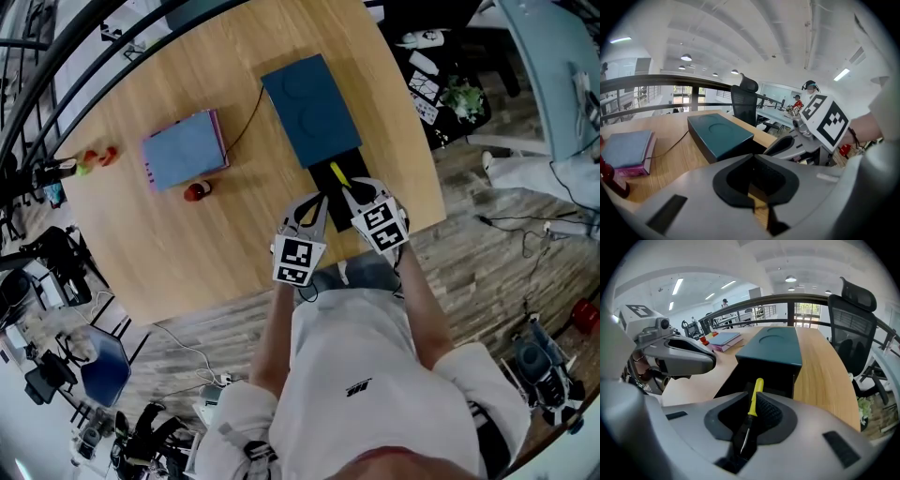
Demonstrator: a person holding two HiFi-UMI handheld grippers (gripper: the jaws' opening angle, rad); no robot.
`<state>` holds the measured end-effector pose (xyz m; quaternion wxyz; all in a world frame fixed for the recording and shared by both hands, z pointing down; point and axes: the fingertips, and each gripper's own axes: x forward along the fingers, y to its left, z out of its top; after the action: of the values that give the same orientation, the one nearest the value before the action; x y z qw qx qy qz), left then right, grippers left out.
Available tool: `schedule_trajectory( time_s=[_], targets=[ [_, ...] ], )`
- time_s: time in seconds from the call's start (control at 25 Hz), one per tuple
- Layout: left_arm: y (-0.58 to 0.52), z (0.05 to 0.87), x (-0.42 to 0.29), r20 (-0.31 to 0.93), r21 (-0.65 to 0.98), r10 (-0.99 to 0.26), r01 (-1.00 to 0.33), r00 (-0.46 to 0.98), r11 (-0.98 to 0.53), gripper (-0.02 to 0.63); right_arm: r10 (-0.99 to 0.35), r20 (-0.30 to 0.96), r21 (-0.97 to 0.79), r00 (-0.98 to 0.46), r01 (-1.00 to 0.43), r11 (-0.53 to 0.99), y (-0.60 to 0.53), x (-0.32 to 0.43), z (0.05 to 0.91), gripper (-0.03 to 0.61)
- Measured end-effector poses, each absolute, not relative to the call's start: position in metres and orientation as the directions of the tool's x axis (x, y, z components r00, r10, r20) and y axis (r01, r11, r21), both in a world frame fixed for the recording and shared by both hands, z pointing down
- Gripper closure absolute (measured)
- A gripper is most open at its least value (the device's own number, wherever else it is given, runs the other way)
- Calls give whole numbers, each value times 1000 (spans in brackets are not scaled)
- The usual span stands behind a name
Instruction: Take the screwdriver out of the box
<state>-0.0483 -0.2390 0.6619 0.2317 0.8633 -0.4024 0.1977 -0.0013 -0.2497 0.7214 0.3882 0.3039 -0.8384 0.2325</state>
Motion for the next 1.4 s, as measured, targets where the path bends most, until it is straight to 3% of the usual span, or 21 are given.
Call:
schedule_trajectory(
  time_s=[1.0,1.4],
  targets=[
    [-231,665,-78,515,269,-630,-807,582,-526,601,-266,938,21,-224,-727,687,-269,-14,756,457],
    [-230,665,-99,506,279,-635,-808,583,-519,601,-239,950,27,-199,-712,701,-264,-23,761,515]
  ],
)
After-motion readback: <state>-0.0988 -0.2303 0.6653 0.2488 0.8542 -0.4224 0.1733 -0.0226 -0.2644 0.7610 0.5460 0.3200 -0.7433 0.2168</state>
